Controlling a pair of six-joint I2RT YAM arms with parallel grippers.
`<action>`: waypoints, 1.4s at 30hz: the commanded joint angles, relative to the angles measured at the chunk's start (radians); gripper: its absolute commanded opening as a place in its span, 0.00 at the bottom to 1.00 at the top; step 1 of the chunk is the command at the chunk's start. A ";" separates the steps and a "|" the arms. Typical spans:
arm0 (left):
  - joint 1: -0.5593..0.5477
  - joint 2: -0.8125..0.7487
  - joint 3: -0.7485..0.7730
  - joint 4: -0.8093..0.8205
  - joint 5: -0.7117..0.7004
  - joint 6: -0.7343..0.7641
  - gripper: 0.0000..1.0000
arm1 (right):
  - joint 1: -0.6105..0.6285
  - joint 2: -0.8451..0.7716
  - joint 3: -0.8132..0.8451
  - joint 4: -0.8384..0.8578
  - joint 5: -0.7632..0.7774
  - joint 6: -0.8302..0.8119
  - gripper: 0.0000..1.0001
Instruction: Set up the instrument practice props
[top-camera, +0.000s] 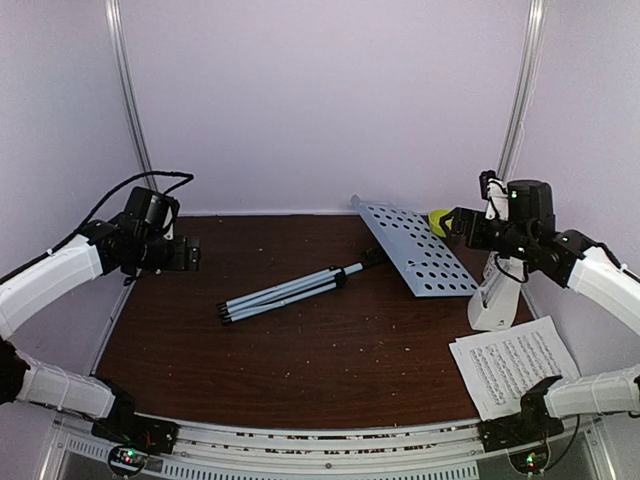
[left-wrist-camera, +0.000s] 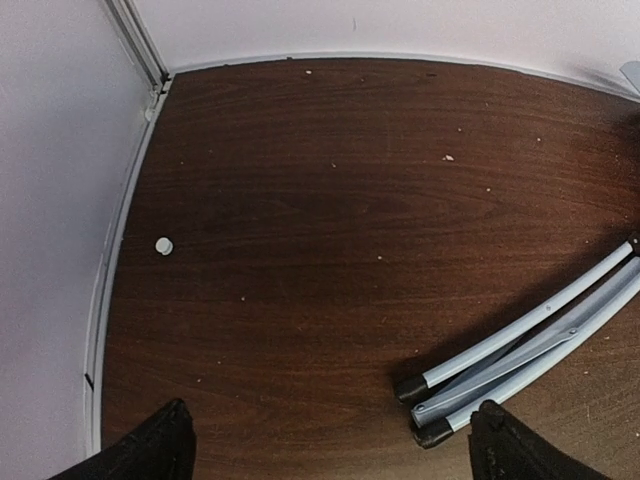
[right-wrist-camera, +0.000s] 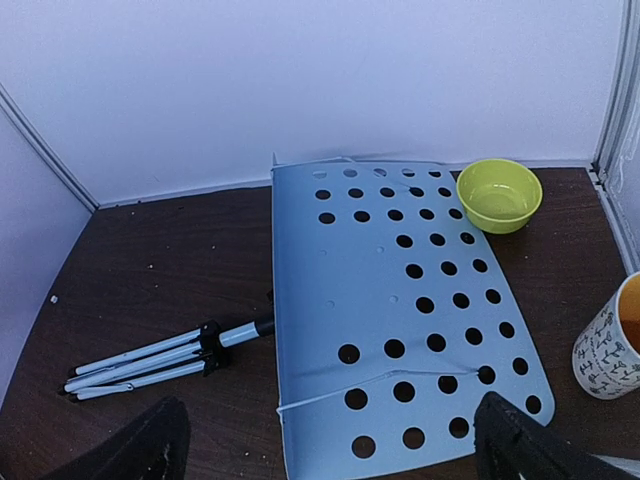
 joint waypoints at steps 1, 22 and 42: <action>0.006 0.035 0.018 0.109 0.065 -0.016 0.98 | 0.013 0.105 0.118 -0.037 -0.075 -0.027 1.00; 0.009 0.083 -0.028 0.236 0.123 -0.042 0.98 | 0.061 0.647 0.524 -0.228 -0.243 -0.085 0.92; 0.010 0.074 -0.094 0.323 0.182 -0.074 0.98 | 0.072 0.874 0.638 -0.268 -0.314 -0.113 0.37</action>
